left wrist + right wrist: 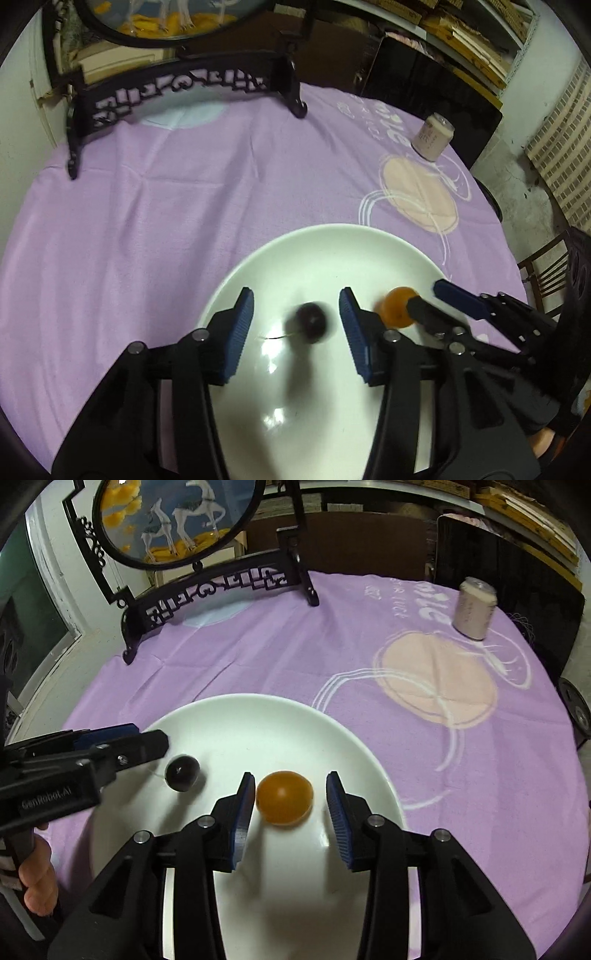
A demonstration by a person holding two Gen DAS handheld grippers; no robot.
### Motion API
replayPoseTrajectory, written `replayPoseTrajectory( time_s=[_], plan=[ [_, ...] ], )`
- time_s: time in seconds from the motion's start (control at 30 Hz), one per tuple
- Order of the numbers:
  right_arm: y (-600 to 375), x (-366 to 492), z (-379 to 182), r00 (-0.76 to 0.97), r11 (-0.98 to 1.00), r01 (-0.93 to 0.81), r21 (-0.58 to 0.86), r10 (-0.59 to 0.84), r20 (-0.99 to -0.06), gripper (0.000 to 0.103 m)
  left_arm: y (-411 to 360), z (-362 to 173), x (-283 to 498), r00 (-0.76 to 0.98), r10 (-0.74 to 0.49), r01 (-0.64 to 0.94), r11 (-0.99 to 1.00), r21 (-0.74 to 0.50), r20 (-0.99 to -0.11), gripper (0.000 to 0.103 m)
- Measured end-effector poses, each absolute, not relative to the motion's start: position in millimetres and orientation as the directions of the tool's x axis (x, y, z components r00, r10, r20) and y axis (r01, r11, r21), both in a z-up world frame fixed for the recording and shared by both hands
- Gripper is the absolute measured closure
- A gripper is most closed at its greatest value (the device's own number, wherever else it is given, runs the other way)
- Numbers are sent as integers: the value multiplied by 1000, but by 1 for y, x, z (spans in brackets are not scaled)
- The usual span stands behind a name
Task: Organize fruits
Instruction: 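Carry both fruits over the white plate and open both tools to drop them, then grasp a small tan longan with the right tool while the left tool grasps a mandarin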
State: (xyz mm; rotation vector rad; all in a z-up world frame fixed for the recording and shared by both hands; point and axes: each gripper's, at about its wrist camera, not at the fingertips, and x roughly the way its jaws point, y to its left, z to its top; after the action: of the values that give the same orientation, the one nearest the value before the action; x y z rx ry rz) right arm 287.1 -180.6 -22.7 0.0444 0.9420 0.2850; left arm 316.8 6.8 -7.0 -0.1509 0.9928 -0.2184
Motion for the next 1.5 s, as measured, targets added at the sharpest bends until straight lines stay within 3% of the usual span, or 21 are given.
replayPoseTrajectory(
  time_s=[0.1, 0.17, 0.23, 0.27, 0.4, 0.77, 0.93, 1.0, 1.07, 1.13, 1.5],
  plan=[
    [-187, 252, 9, 594, 962, -229, 151, 261, -761, 46, 15, 17, 282, 568, -267, 138, 963, -230, -778, 53],
    [-191, 217, 24, 616, 956, -250, 152, 278, -737, 46, 21, 32, 239, 623, -247, 158, 969, -190, -742, 50],
    [-194, 174, 27, 606, 941, -285, 184, 326, -726, 44, 27, 36, 204, 657, -240, 163, 971, -176, -715, 34],
    [-196, 154, 24, 599, 934, -295, 204, 347, -721, 41, 31, 34, 177, 680, -227, 156, 974, -164, -697, 33],
    [-204, 88, 3, 606, 943, -263, 205, 327, -725, 40, 47, 14, 115, 713, -191, 122, 981, -149, -675, 33],
    [-223, 16, -31, 563, 978, -148, 150, 208, -800, 40, 67, -19, 34, 667, -221, 143, 975, -168, -711, 32],
    [-219, -1, -46, 584, 989, -144, 25, 105, -805, 40, 49, -30, 13, 634, -251, 208, 966, -151, -731, 28],
    [-213, -5, -51, 585, 985, -171, 21, 118, -803, 44, 42, -36, 9, 614, -256, 227, 963, -144, -747, 28],
    [-211, -2, -58, 561, 978, -203, 58, 165, -811, 64, 38, -40, 6, 596, -266, 238, 960, -150, -758, 28],
    [-205, 6, -70, 544, 974, -220, 59, 173, -821, 71, 35, -43, 3, 585, -275, 246, 957, -157, -763, 28],
    [-202, 41, -75, 575, 973, -220, 67, 185, -797, 74, 19, -51, 1, 544, -277, 251, 954, -161, -792, 28]
  ],
)
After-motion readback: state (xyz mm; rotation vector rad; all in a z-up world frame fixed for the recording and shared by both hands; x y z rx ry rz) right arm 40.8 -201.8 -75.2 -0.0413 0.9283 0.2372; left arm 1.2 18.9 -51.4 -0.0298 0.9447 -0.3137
